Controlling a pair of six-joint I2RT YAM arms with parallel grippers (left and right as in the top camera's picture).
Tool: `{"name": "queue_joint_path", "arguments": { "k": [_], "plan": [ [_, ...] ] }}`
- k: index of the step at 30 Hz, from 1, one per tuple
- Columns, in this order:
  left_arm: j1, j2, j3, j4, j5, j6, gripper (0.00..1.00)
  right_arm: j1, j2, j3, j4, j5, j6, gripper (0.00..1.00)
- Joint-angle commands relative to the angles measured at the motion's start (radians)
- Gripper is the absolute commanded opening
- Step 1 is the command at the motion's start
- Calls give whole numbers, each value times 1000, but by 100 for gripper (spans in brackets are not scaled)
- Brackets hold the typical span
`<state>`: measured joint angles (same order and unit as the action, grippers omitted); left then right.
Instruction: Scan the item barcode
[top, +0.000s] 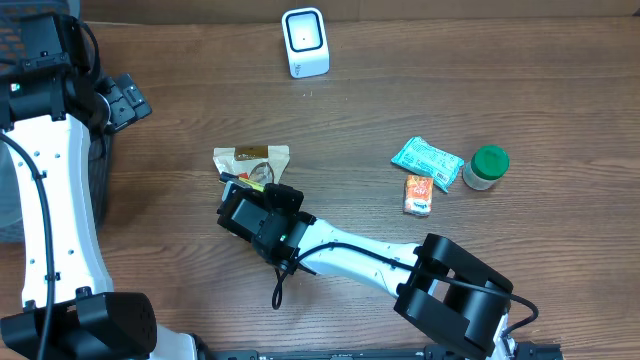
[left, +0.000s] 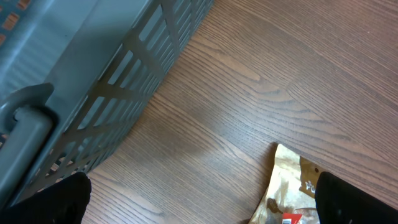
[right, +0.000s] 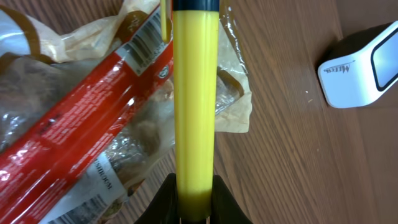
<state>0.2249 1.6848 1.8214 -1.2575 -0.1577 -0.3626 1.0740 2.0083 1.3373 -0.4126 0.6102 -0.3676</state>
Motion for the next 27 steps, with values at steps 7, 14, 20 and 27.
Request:
{"name": "queue_joint_path", "arguments": {
  "k": [7, 14, 20, 27],
  "plan": [
    [1, -18, 19, 2, -9, 11, 100, -32, 2, 10, -31, 17, 27, 4],
    [1, -18, 19, 2, -9, 11, 100, -32, 2, 10, -54, 17, 35, 12],
    [1, -18, 20, 2, -9, 11, 100, -32, 2, 11, -53, -22, 61, 28],
    [1, -18, 20, 1, -9, 11, 100, -32, -7, 19, -53, -27, 66, 36]
  ]
}}
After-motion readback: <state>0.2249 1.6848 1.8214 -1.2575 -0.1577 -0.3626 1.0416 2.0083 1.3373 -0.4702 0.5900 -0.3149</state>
